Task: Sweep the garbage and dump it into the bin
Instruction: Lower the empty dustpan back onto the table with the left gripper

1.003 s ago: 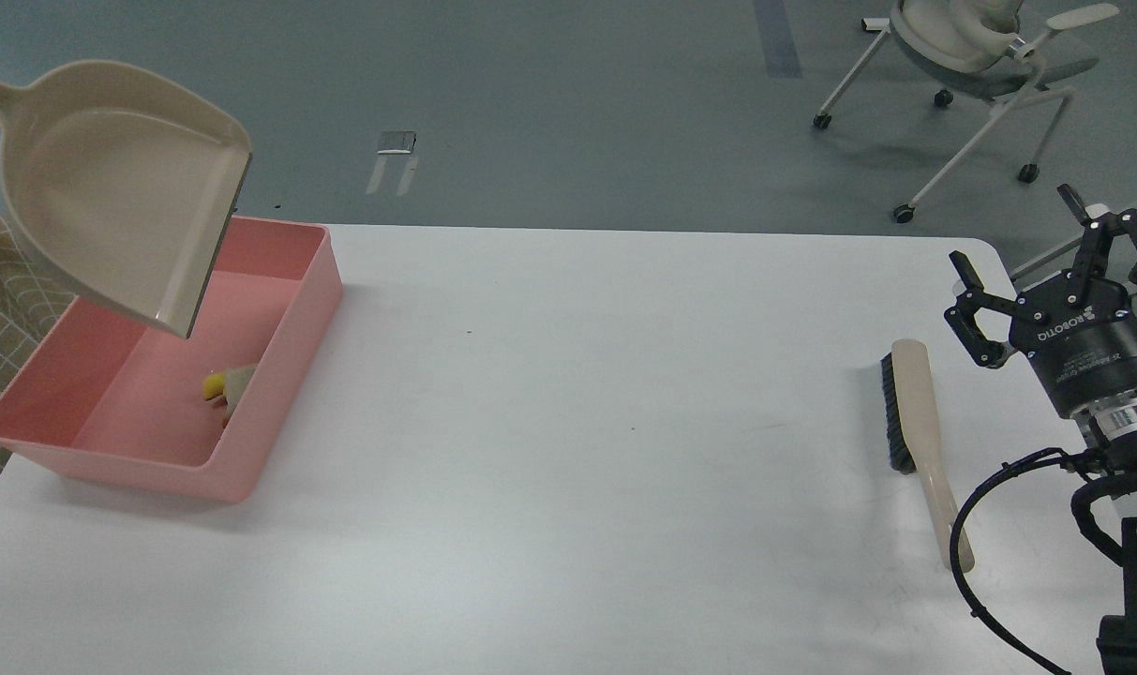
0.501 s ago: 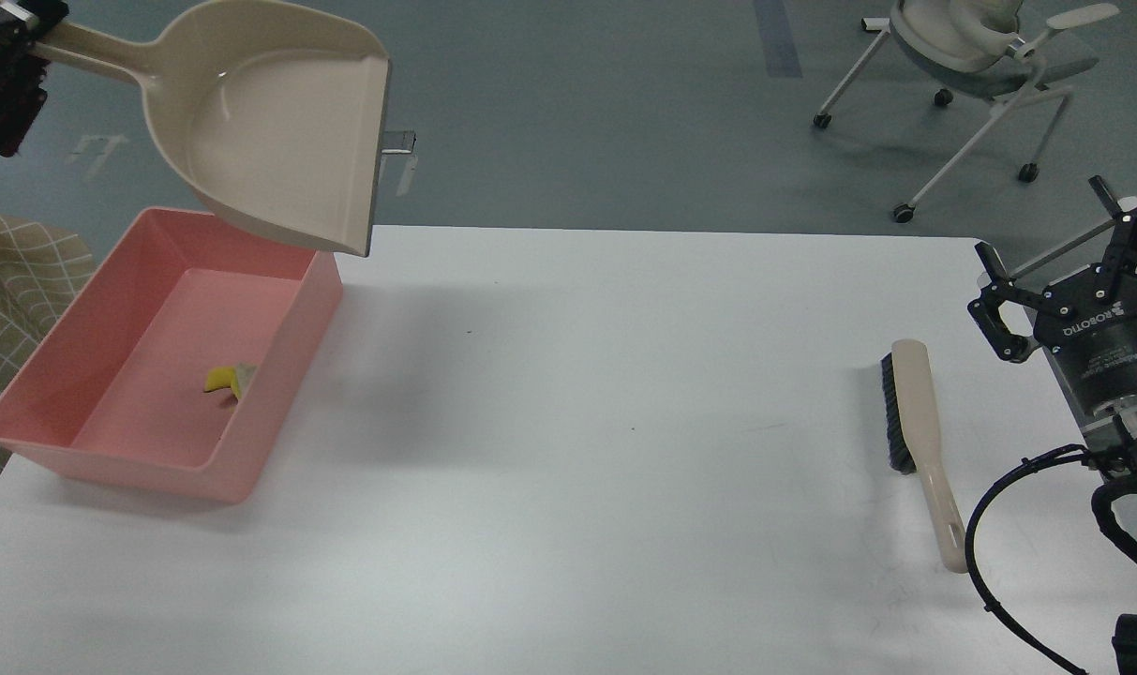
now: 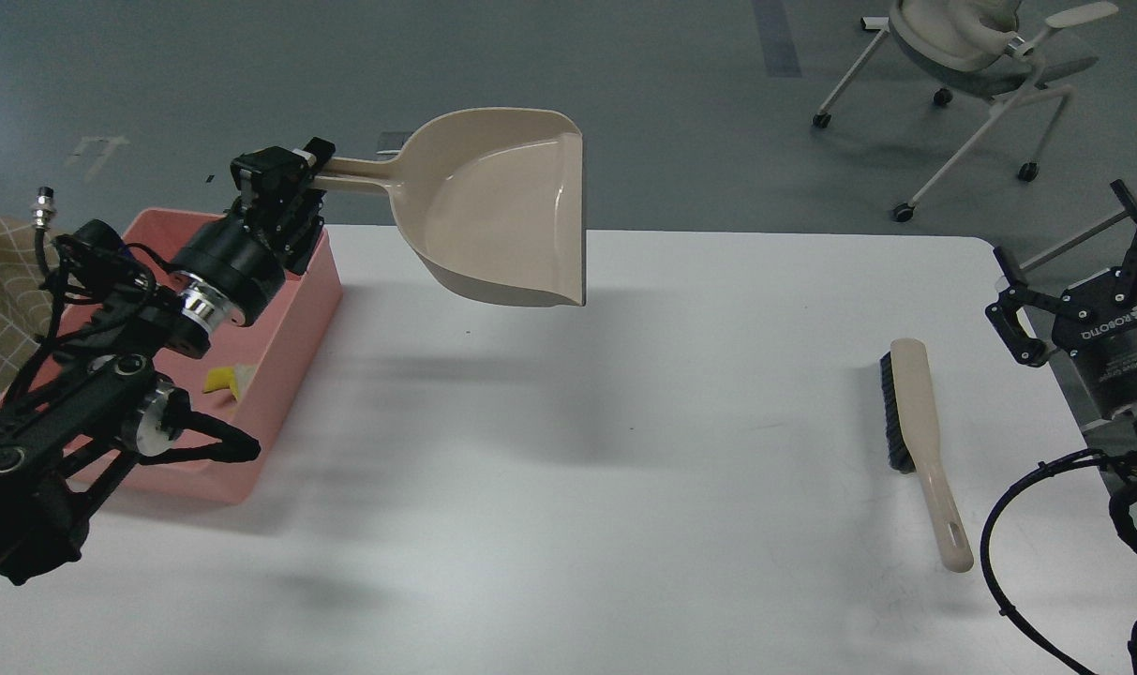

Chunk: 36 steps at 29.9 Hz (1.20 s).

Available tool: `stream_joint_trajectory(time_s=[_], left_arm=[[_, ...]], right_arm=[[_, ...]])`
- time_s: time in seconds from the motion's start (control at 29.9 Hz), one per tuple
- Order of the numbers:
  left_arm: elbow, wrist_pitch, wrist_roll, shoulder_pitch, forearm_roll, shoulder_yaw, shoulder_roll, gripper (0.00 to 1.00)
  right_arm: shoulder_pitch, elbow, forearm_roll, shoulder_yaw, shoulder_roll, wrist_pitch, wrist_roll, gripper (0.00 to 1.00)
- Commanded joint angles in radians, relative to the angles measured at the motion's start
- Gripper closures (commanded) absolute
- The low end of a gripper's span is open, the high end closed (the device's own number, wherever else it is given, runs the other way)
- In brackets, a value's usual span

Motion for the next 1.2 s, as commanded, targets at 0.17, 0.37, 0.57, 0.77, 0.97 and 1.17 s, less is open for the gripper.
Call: stream_joint_trajectory(time_s=[0.17,0.37,0.57,0.77,0.97,1.17], left_arm=[[0.102,0.048,-0.001,0.012,0.128,0.107,-0.195,0.77],[0.232,0.105,-0.001,0.003,0.135,0.139,-0.362,0.77],[0.311,0.14,-0.004,0.003,0.136,0.141,-0.422,0.77],[0.314,0.177,-0.018,0.018,0.17,0.176,-0.422,0.77],[0.312,0.185,-0.049,0.041,0.182,0.204,-0.415,0.75],[0.301,0.197,-0.053,0.043,0.182,0.205,-0.409,0.54]], right_arm=[[0.017,-0.043,-0.006,-0.004,-0.002,0.0,0.0,0.0],[0.039,-0.055,0.001,0.002,0.004,0.0,0.002,0.0],[0.079,-0.057,0.001,0.004,0.007,0.0,0.002,0.0],[0.093,-0.089,0.001,0.004,0.009,0.0,0.0,0.0],[0.106,-0.093,0.001,0.004,0.012,0.0,0.002,0.0],[0.128,-0.118,0.001,0.004,0.011,0.0,0.002,0.0]])
